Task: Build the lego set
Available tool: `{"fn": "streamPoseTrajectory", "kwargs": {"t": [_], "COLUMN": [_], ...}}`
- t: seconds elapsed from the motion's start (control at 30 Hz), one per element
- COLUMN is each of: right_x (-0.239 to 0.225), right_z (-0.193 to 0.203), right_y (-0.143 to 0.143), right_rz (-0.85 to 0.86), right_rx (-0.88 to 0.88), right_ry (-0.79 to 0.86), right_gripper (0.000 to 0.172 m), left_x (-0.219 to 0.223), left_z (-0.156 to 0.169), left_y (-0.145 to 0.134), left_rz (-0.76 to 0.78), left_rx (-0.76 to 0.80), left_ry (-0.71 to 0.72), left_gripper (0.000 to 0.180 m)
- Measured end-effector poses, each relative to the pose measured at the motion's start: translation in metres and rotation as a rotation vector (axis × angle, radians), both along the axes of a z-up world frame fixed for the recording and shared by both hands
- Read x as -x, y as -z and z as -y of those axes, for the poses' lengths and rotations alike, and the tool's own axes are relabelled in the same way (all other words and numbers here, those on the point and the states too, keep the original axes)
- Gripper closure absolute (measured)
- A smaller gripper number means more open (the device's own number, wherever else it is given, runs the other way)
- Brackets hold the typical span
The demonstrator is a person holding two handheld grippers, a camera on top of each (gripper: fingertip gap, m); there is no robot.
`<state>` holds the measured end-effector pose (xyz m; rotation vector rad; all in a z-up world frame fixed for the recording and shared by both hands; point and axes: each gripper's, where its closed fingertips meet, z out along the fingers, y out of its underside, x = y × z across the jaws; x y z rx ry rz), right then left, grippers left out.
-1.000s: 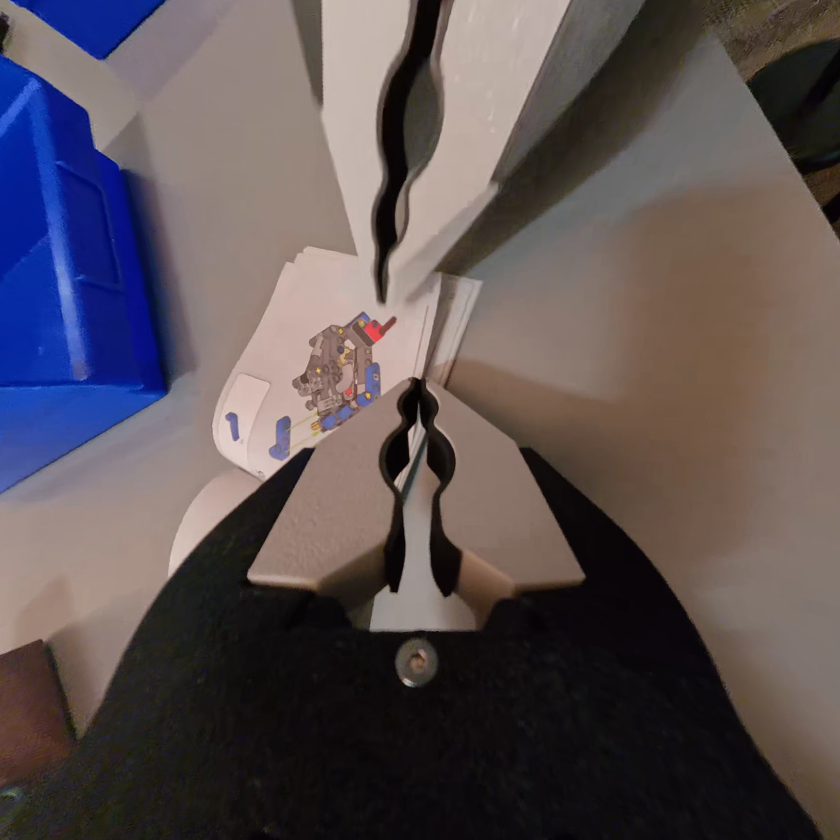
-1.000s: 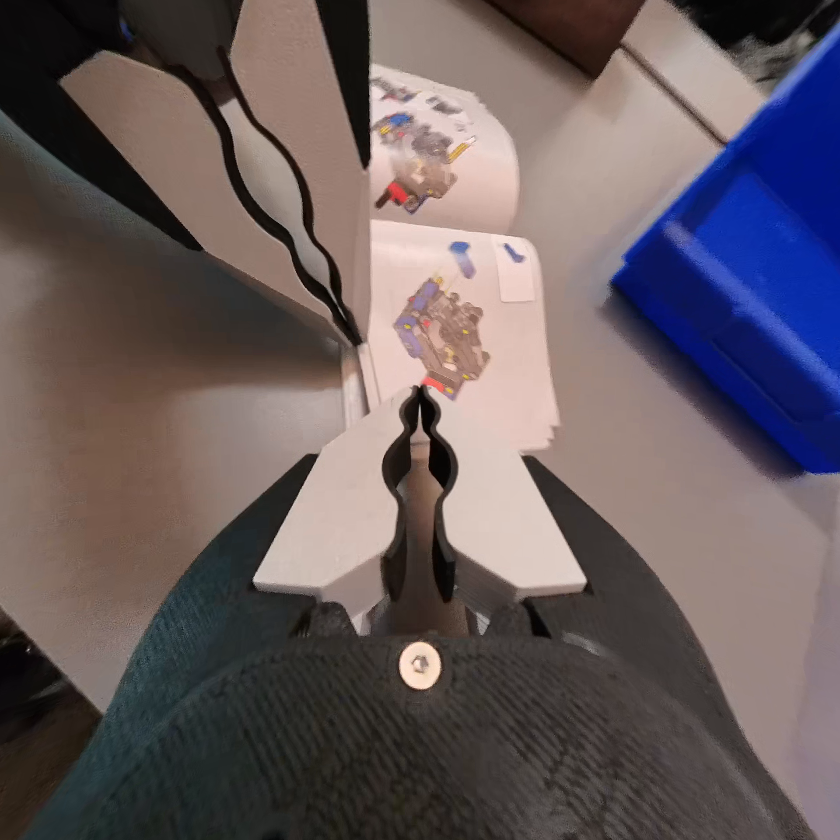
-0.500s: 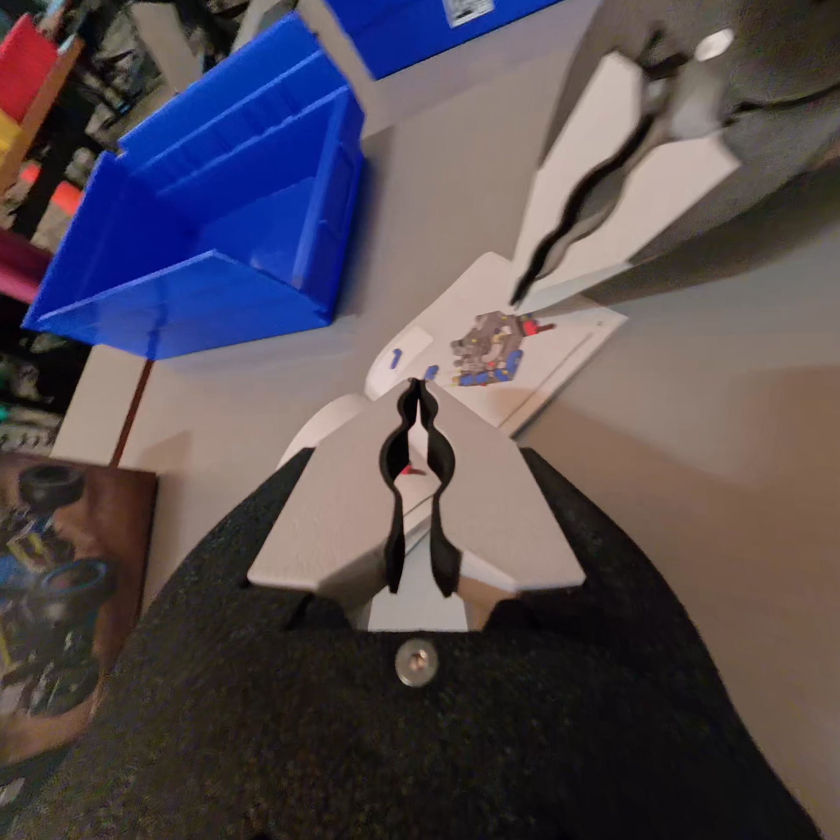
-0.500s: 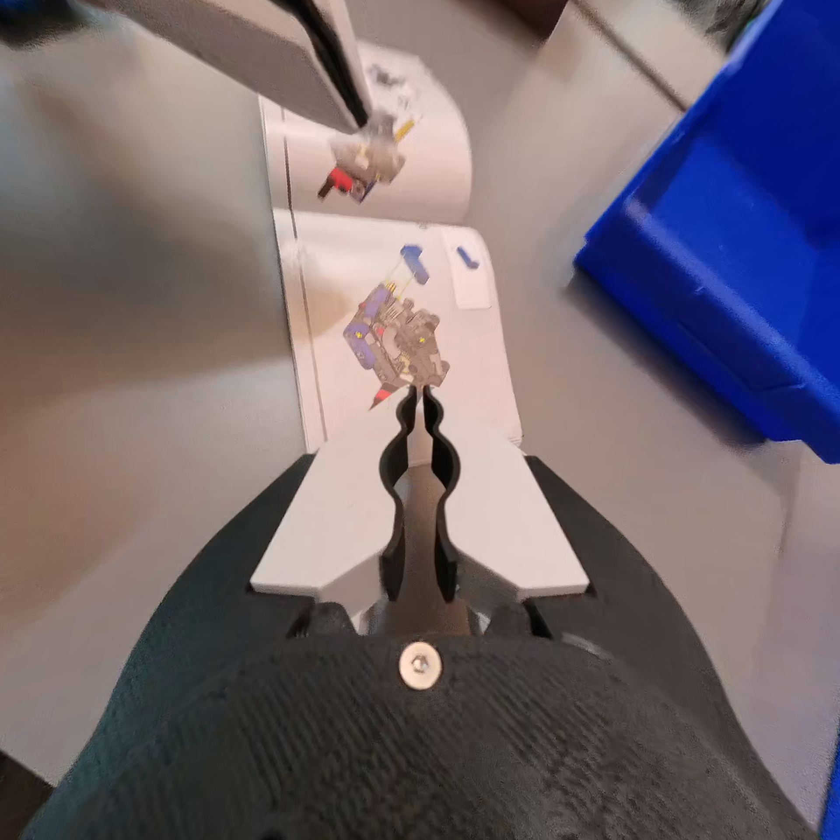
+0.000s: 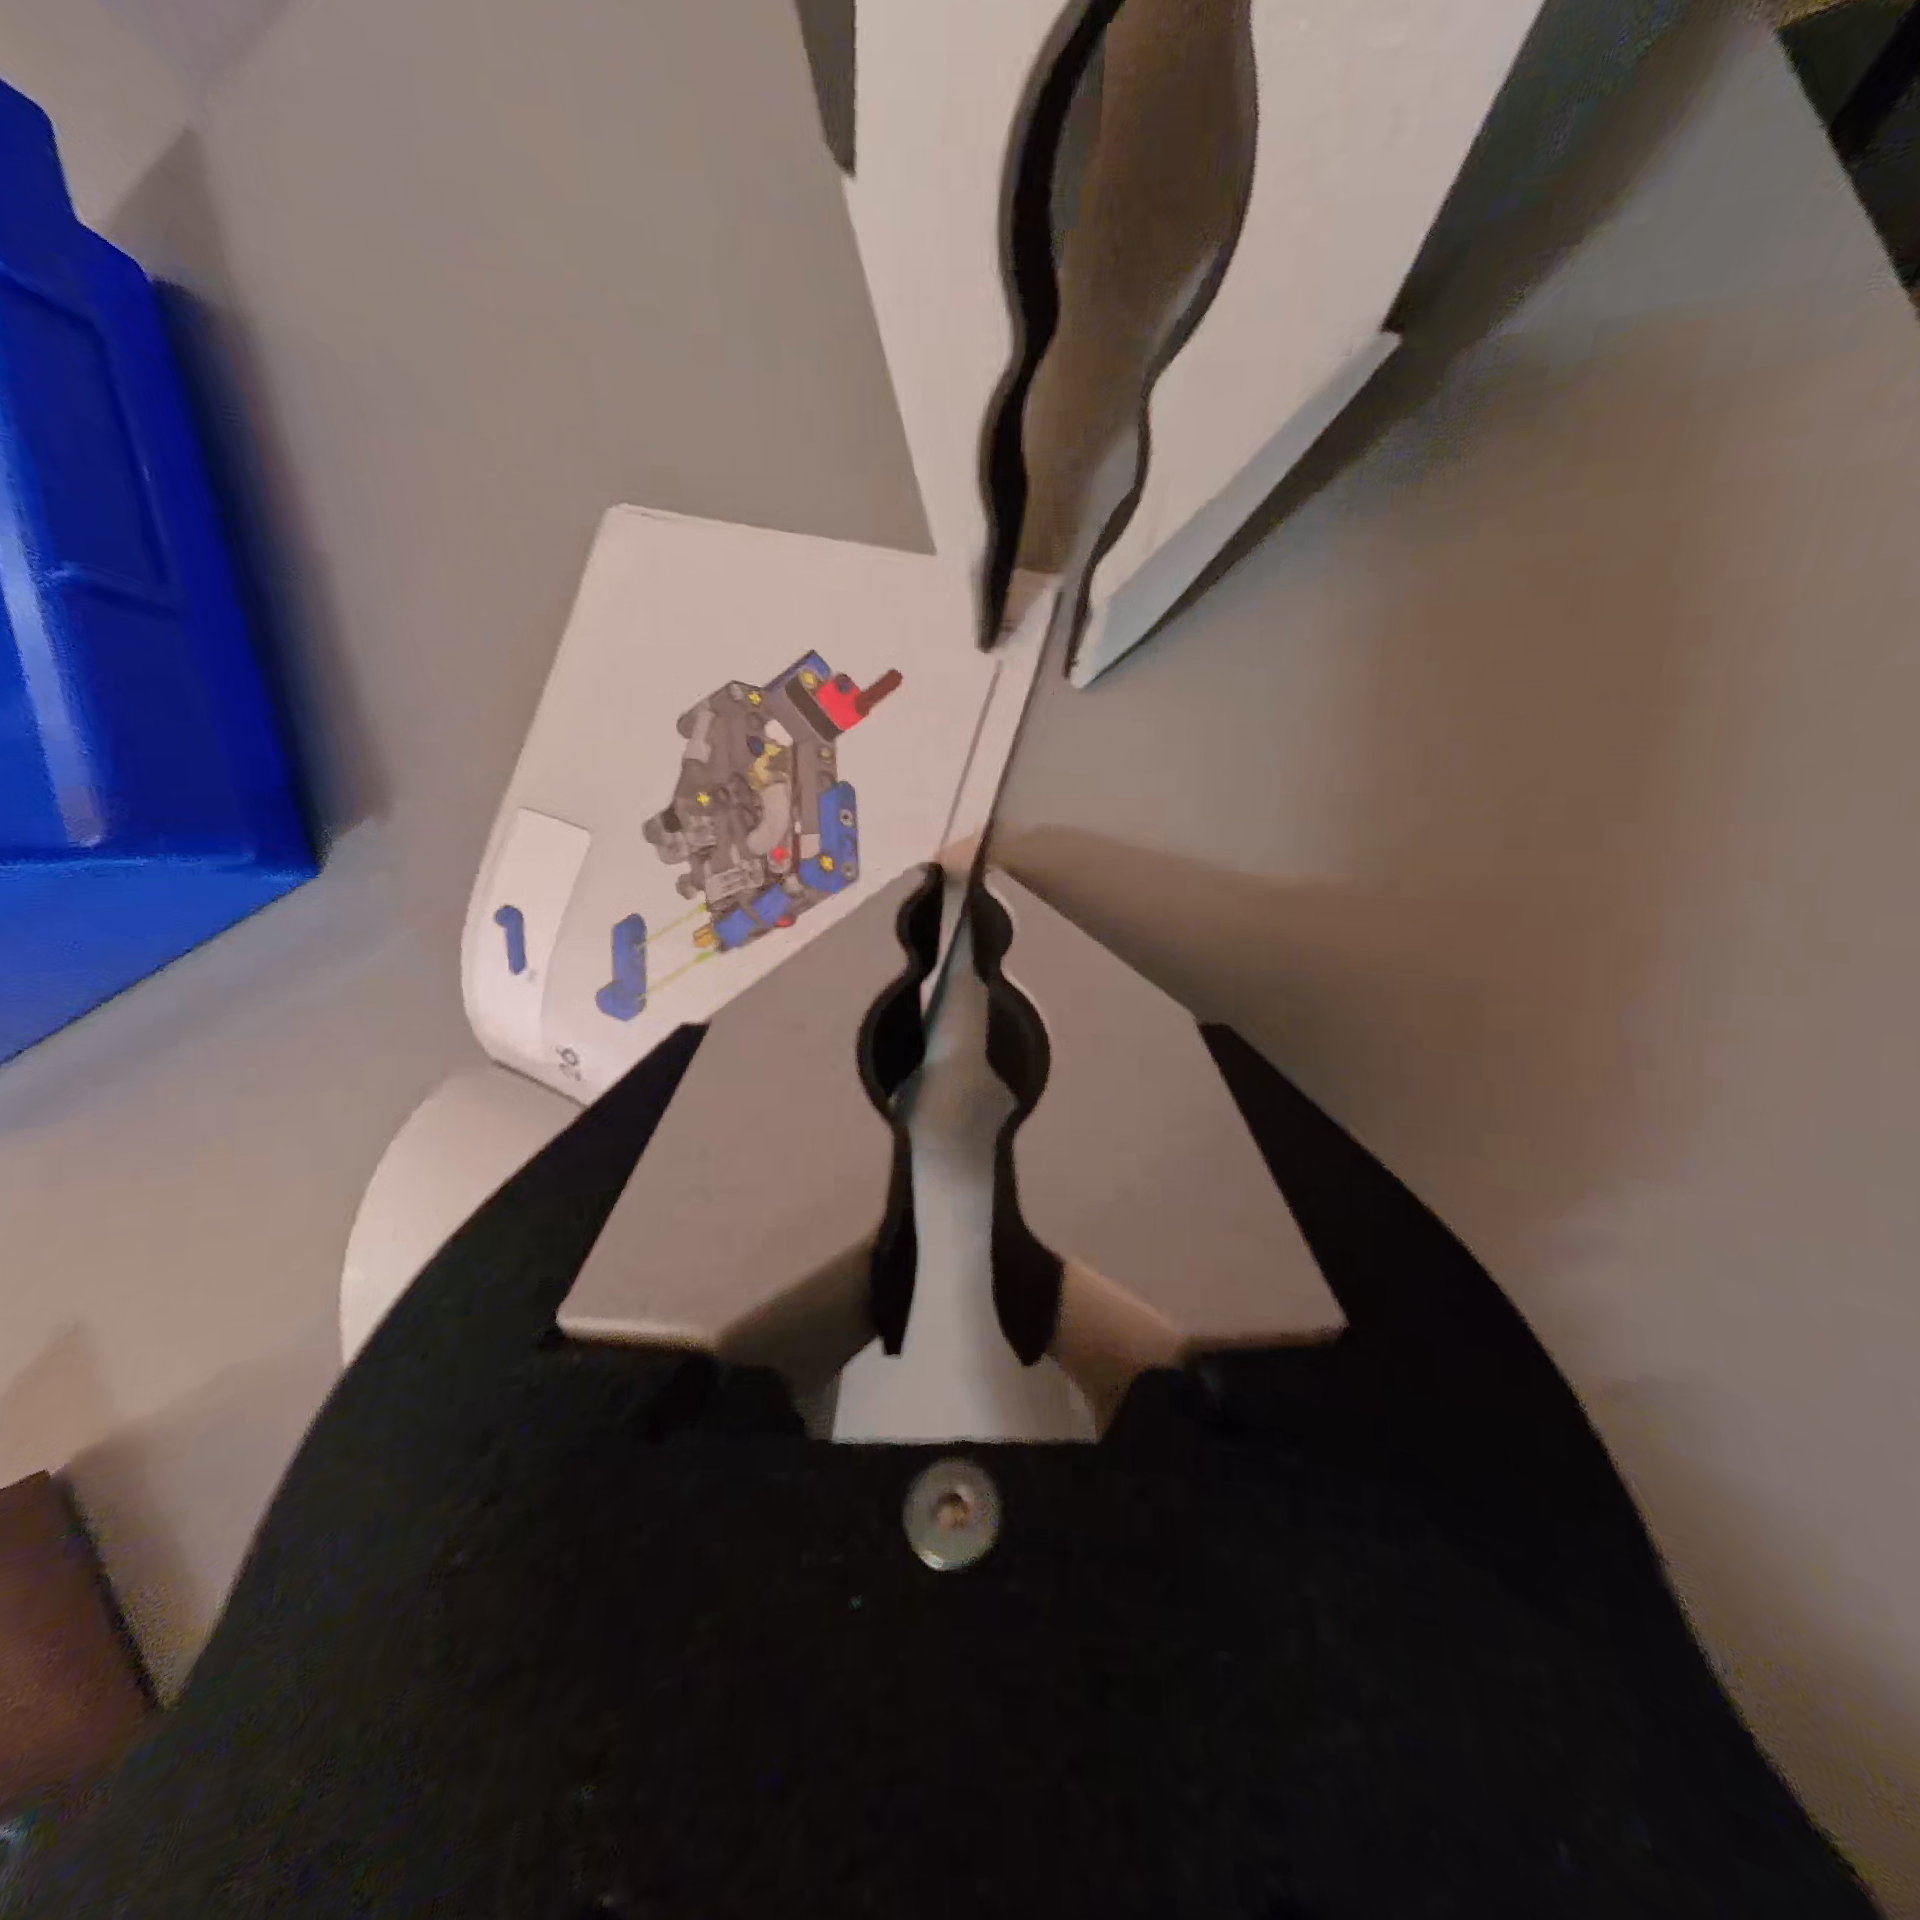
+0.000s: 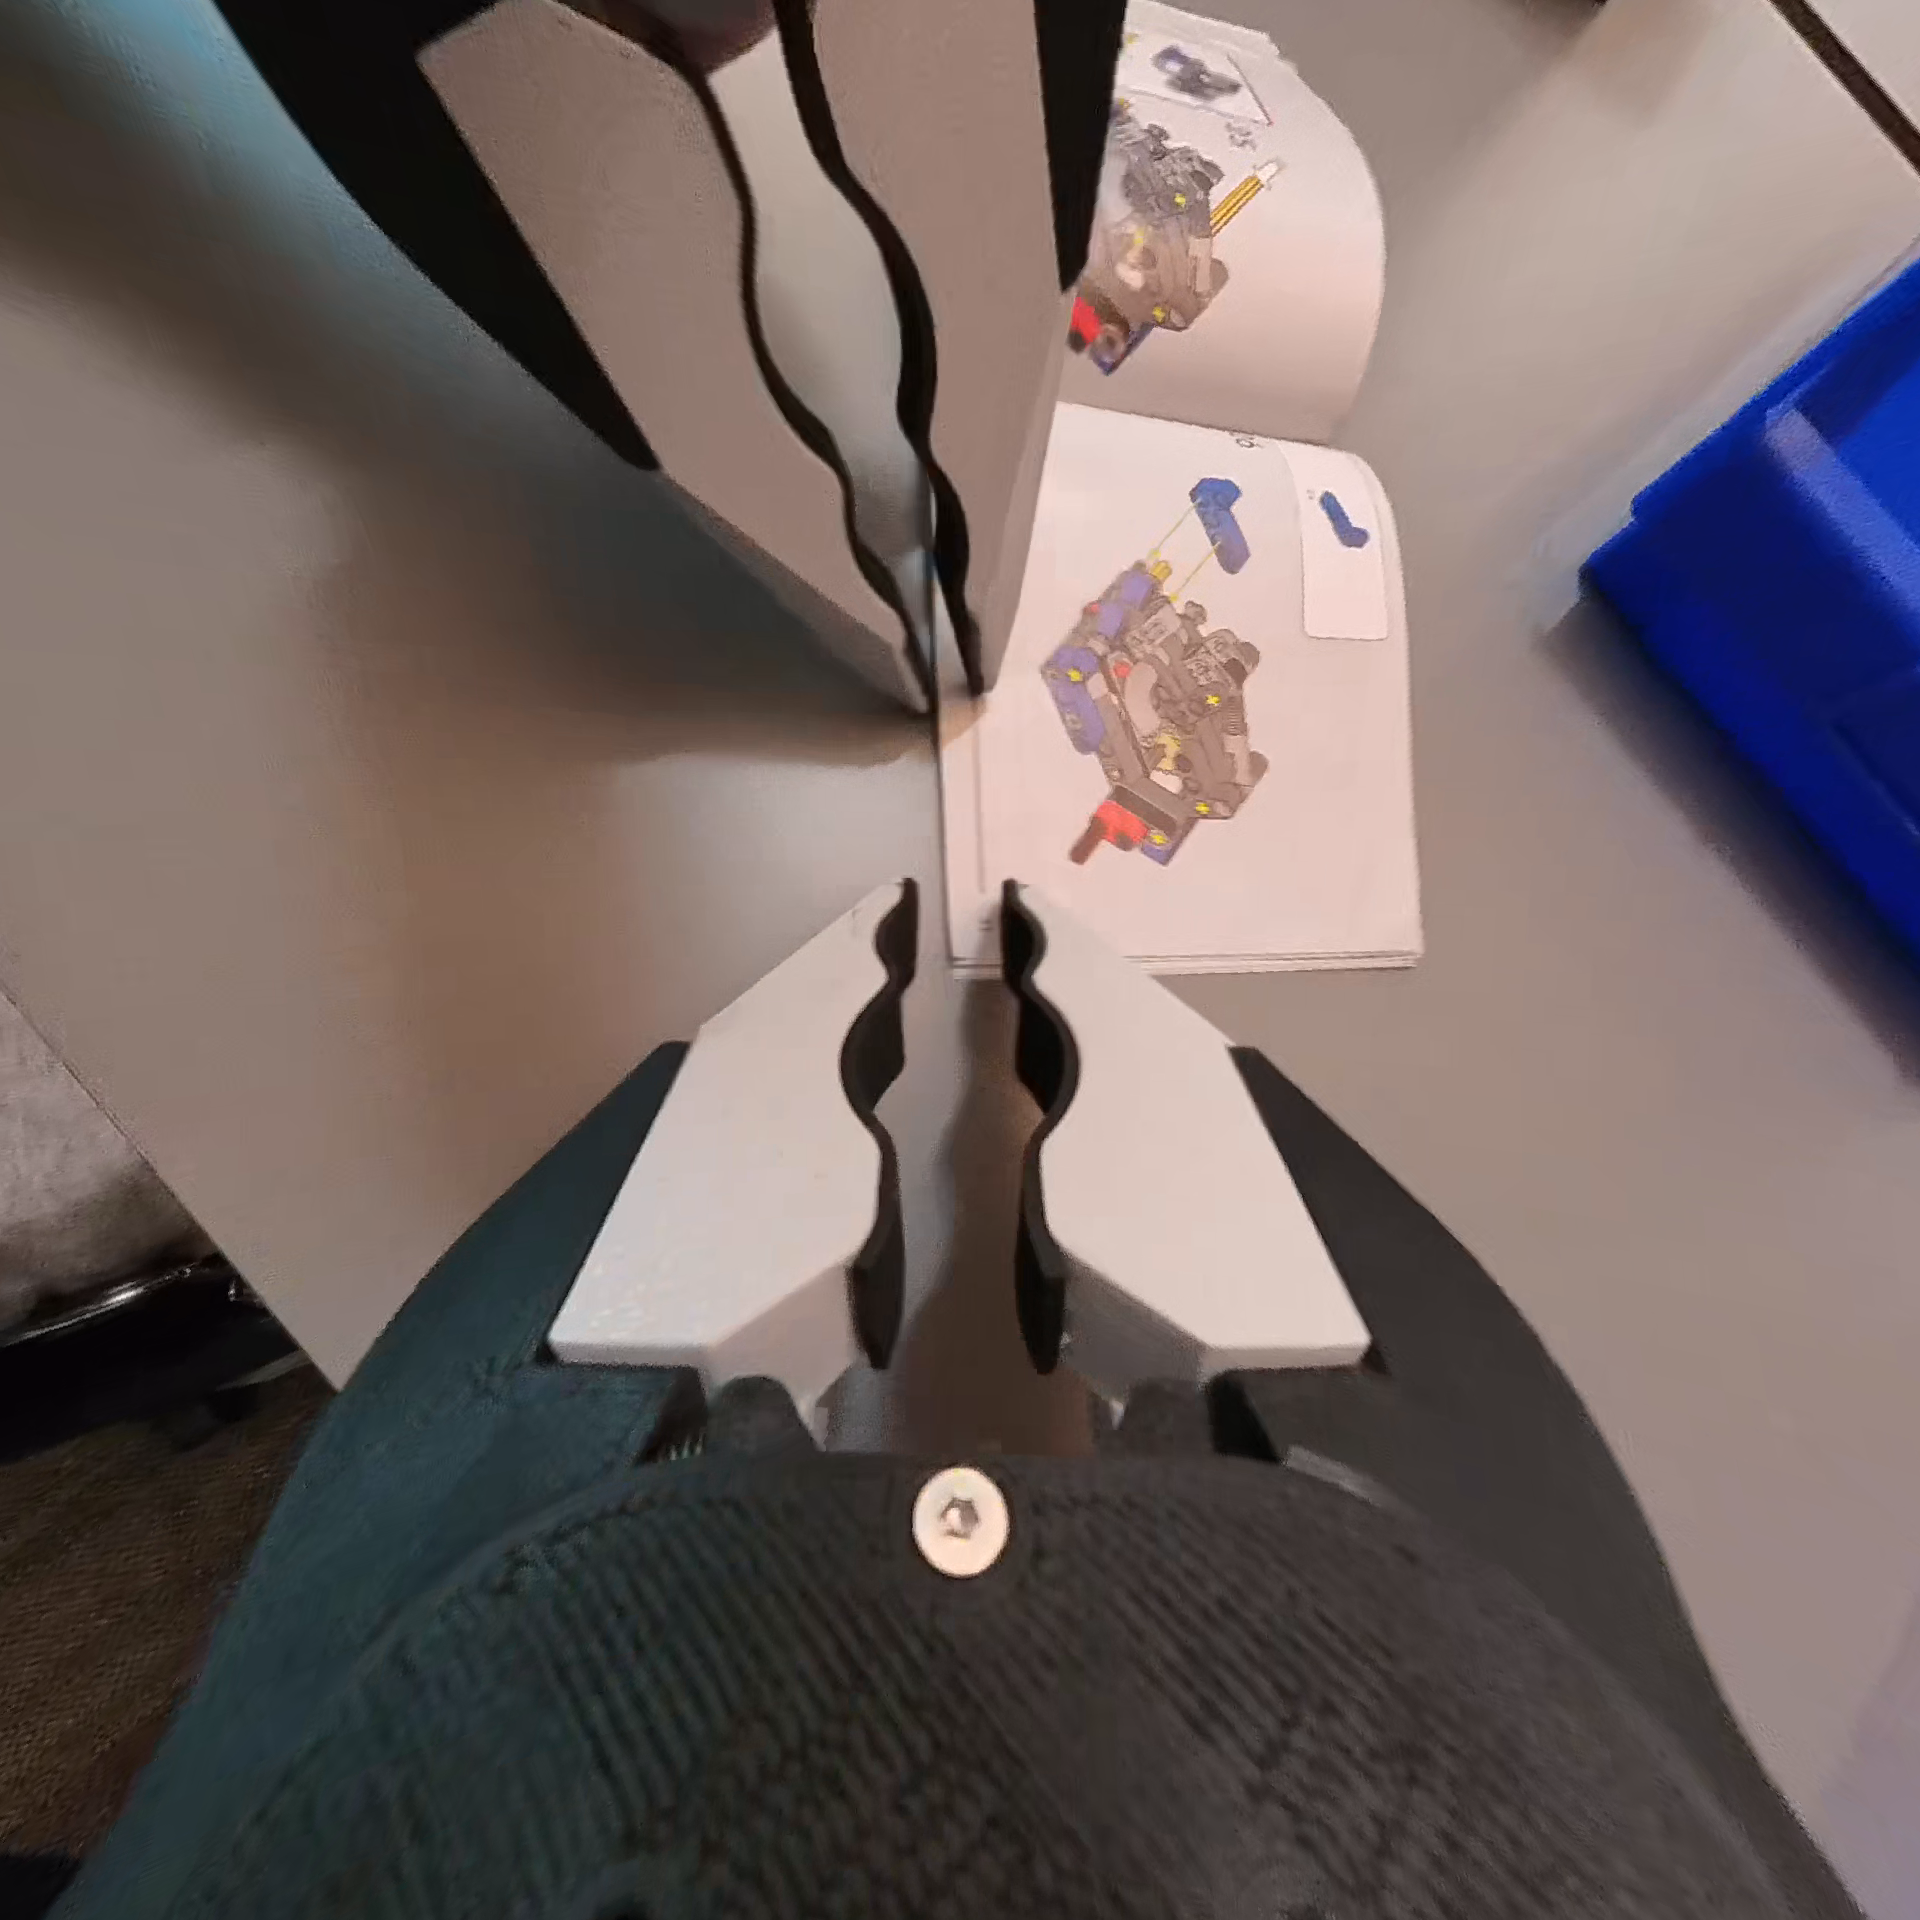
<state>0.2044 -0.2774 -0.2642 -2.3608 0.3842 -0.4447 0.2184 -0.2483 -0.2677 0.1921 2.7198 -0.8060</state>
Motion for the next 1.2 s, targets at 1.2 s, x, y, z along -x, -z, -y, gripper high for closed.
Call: {"fn": "streamPoseTrajectory", "kwargs": {"t": [1.2], "right_x": [-0.039], "right_z": [-0.013], "right_y": [0.0], "right_rz": [0.14], "right_rx": [-0.015], "right_ry": [0.095], "right_gripper": [0.172], "left_x": [-0.001], "left_z": [0.011], "left_y": [-0.032], "left_rz": [-0.034], "left_rx": [0.207], "left_ry": [-0.073], "left_gripper": [0.169]}}
